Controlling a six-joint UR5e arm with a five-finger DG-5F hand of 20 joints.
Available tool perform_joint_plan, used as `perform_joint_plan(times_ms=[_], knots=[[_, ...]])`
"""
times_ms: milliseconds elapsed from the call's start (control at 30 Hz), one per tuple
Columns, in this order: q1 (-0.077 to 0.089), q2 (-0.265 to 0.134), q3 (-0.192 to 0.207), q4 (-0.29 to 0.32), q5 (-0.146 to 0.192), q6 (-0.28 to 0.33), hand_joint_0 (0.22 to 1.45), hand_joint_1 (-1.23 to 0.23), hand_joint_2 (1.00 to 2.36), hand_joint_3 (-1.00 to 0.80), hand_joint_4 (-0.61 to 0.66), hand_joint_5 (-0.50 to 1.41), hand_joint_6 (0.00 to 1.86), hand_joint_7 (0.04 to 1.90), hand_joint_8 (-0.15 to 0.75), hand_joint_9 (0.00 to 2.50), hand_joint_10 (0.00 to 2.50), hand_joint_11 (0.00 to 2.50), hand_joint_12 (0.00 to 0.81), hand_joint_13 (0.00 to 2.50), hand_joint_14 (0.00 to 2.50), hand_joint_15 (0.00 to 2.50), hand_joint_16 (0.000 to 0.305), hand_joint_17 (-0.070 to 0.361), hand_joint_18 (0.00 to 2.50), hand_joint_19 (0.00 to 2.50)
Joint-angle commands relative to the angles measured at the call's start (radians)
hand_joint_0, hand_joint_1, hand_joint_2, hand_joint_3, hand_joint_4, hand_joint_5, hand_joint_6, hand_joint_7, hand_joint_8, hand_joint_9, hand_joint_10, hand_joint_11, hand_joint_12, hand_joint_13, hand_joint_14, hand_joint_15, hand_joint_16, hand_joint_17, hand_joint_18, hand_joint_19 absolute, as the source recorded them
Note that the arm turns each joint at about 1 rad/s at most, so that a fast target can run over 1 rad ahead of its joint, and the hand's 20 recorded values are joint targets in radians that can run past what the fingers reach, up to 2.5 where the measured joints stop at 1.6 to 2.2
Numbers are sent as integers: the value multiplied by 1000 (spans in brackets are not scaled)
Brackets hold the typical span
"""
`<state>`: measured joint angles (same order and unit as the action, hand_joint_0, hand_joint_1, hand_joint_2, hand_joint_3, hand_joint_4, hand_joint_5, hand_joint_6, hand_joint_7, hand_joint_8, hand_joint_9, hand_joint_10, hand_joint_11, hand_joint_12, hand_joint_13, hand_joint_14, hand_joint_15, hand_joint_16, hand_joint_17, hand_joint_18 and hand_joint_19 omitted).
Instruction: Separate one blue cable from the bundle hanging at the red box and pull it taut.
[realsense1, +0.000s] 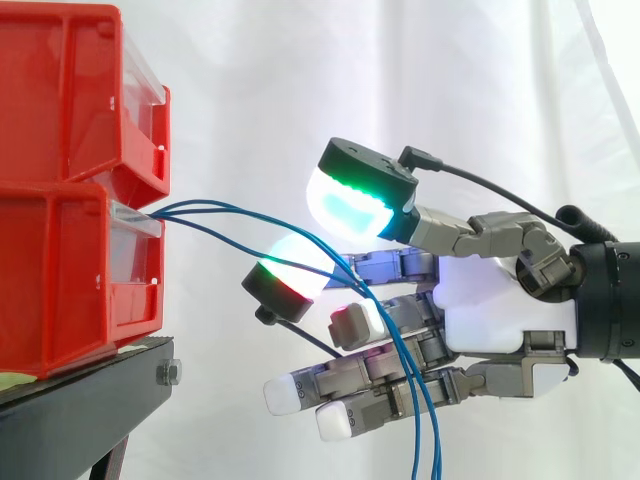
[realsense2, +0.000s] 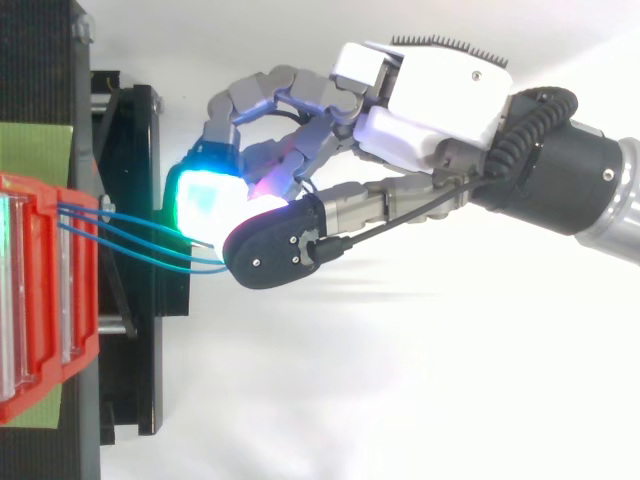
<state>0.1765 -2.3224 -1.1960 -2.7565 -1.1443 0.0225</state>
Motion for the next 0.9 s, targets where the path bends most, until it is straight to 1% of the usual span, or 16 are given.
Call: perform_joint_plan(times_ms=[0,100,167,233,333,467,533,600,667,767,800,867], knots=[[1,0,3,-6,0,-1,518,-654,1000,-500,68,-166,860,887,337,1183,15,1042,391,714,15,491,51,115,606,626],[6,0,3,-6,0,1,490,-663,1000,-500,95,-168,862,860,347,1210,15,1090,398,789,17,525,54,121,648,621],[8,0,1,-5,0,2,490,-702,1000,-500,99,-169,865,850,345,1236,12,1134,395,853,17,555,54,121,673,625],[11,0,3,-3,5,16,508,-755,1000,-500,94,-170,868,846,335,1259,11,1195,376,981,18,640,52,118,709,636],[14,0,3,2,5,30,540,-804,1000,-500,92,-174,874,844,319,1277,11,1268,370,1037,20,707,50,112,718,634],[17,0,6,2,3,33,571,-816,1000,-500,84,-178,880,836,308,1270,11,1299,358,1062,21,737,48,109,728,644],[17,0,9,-3,3,33,634,-792,1000,-500,73,-181,882,848,301,1274,10,1308,353,1075,22,744,47,106,732,649],[17,0,10,0,5,33,664,-777,1000,-500,45,-181,894,858,305,1286,9,1331,357,1085,23,738,46,104,744,655],[18,0,10,0,3,33,669,-774,1006,-432,20,-183,904,897,299,1289,9,1335,359,1087,24,747,47,105,747,657],[20,0,10,0,3,33,694,-795,1012,-348,-16,-188,920,957,303,1274,7,1345,356,1079,23,756,47,106,749,647],[20,0,10,-5,1,33,706,-812,1013,-337,-31,-191,933,924,303,1268,7,1338,361,1077,22,753,47,105,751,647],[20,0,9,-5,1,33,731,-852,1011,-366,-19,-195,941,902,303,1251,6,1341,360,1066,23,751,47,105,750,645]])
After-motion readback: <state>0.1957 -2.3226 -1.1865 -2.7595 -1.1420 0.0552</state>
